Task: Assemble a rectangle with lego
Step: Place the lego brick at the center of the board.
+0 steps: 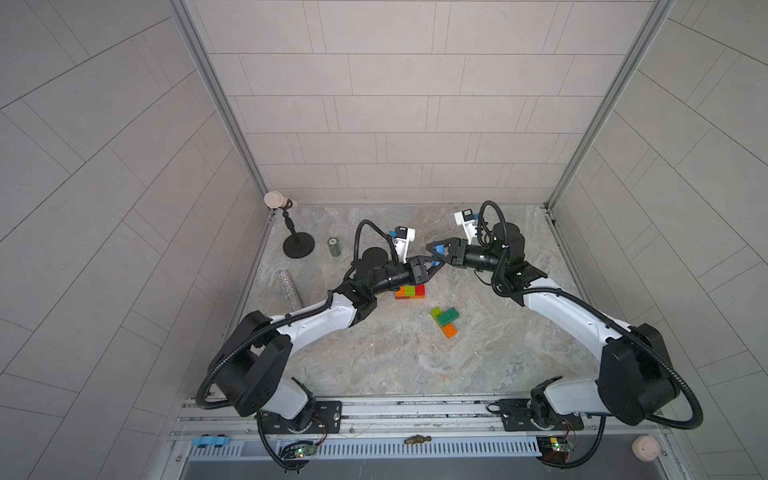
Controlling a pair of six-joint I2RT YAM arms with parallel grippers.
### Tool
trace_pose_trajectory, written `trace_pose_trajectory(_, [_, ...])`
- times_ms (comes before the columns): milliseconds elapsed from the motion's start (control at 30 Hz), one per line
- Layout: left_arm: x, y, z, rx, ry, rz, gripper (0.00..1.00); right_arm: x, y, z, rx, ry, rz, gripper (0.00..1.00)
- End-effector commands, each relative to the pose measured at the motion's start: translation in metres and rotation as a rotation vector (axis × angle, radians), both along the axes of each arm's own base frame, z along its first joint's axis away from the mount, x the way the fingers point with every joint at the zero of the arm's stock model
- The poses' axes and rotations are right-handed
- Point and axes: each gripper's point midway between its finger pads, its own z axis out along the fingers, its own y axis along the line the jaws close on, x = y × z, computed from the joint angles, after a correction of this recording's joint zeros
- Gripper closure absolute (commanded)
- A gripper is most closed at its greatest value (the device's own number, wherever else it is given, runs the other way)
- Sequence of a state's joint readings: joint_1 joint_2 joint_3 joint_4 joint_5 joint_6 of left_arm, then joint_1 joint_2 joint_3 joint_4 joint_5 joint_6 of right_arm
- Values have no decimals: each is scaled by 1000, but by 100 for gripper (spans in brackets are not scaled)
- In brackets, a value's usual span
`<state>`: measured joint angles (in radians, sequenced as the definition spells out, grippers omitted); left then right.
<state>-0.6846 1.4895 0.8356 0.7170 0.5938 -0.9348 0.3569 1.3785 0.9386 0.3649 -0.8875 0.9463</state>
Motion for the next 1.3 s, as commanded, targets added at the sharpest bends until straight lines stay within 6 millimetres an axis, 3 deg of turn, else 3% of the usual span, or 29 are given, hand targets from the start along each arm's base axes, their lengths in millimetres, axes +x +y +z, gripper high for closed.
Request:
trace_pose_trajectory(0, [-9, -10, 37, -89, -79, -69, 95, -5, 10, 23, 53, -64, 49, 66])
trace_pose_trajectory(100, [-9, -11, 34, -75, -73, -72, 92, -4, 9, 26, 62, -66, 40, 73])
trace_pose_trajectory(133, [-8, -10, 32, -66, -71, -65, 85, -3, 7, 27, 63, -65, 31, 75])
trace_pose_trajectory(267, [-6, -6, 20, -9, -69, -36, 42, 8, -11, 30, 54, -52, -55, 81])
trace_pose_trajectory(400, [-11, 0, -5, 88, -63, -37, 32, 24, -45, 11, -32, 10, -182, 84])
trace_pose_trajectory(467, [-13, 5, -26, 157, -48, -40, 31, 29, -70, -20, -173, 91, -262, 85])
trace_pose_trajectory(533, [-12, 15, -40, 213, -52, -21, 31, 22, -102, -66, -442, 203, -338, 87])
trace_pose_trajectory(633, [-2, 38, -54, 309, -72, 43, 31, -9, -181, -131, -966, 392, -492, 88])
trace_pose_trajectory(700, [1, 50, -64, 387, -92, 72, 31, -31, -227, -153, -1248, 474, -569, 90])
trace_pose_trajectory(767, [4, 60, -71, 454, -113, 99, 31, -44, -251, -168, -1420, 514, -605, 90])
trace_pose_trajectory(833, [6, 66, -78, 496, -121, 110, 31, -49, -257, -183, -1516, 539, -602, 90])
trace_pose_trajectory(967, [7, 69, -85, 520, -121, 114, 32, -46, -249, -216, -1634, 570, -534, 88])
trace_pose_trajectory(1133, [5, 74, -87, 524, -126, 129, 32, -37, -229, -246, -1652, 569, -462, 85])
trace_pose_trajectory(1267, [3, 77, -88, 531, -136, 134, 32, -39, -218, -264, -1614, 602, -408, 75])
